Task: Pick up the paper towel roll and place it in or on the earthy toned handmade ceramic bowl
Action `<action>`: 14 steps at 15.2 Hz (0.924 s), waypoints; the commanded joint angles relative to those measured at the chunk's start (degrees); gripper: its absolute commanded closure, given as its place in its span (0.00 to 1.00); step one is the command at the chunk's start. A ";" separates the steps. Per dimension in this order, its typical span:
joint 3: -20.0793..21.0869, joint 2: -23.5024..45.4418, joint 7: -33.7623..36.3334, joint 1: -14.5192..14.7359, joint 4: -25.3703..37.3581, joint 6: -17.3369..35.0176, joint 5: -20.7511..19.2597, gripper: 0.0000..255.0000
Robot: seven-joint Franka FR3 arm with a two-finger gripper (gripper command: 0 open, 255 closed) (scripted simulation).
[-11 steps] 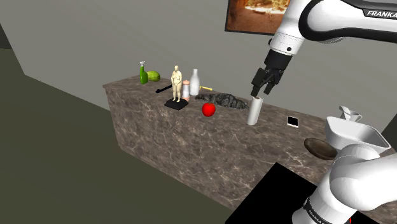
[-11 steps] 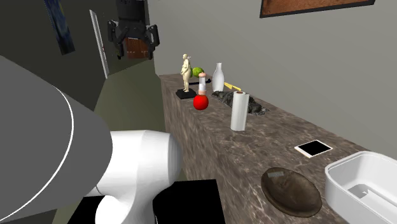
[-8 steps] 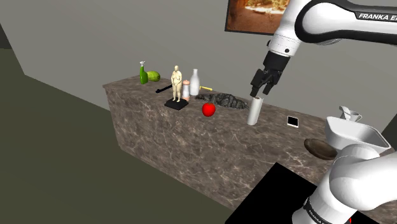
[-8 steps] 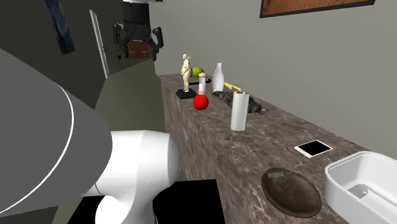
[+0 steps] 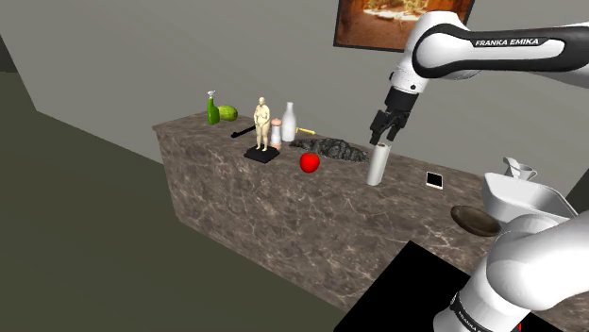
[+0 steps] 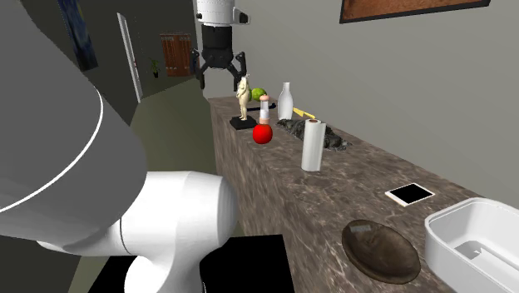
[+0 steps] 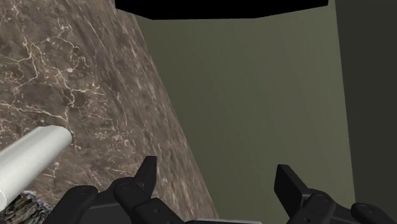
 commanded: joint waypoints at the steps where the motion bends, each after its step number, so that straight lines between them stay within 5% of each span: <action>1: -1.88 2.60 -2.36 -0.65 0.68 1.63 -0.96 0.00; 14: -12.32 24.66 -16.55 -3.44 12.50 10.18 -1.27 0.00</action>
